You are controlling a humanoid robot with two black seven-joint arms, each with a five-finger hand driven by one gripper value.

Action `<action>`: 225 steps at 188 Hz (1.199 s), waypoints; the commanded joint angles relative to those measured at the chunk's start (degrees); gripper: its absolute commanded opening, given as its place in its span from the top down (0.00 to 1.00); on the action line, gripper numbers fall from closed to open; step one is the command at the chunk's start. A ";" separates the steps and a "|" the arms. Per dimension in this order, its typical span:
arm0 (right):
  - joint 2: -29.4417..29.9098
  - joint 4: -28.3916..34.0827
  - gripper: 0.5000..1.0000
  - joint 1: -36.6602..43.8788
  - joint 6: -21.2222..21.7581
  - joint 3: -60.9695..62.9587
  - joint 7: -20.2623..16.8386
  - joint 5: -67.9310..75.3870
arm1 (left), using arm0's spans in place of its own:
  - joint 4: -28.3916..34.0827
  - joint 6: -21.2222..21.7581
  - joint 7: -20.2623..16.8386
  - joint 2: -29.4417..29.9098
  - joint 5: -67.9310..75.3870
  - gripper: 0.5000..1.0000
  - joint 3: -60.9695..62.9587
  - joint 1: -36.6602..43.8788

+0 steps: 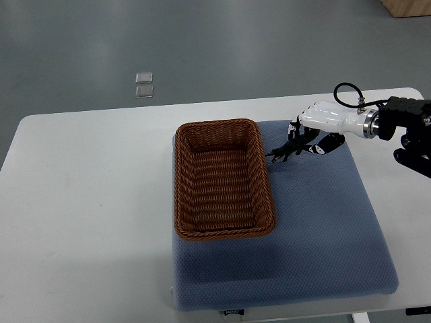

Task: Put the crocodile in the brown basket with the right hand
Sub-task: 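Lift the crocodile with the right hand and carry it over the basket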

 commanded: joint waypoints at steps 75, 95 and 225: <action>-1.62 -0.04 1.00 0.70 3.52 1.77 0.97 5.44 | 0.00 0.00 -0.02 0.00 0.00 0.00 0.00 0.00; -2.76 -0.04 1.00 0.88 5.27 4.67 1.41 6.58 | 0.00 0.00 -0.02 0.00 0.00 0.00 0.00 0.00; 10.77 5.49 1.00 0.35 6.68 18.03 3.78 6.85 | 0.00 0.00 -0.02 0.00 0.00 0.00 0.00 0.00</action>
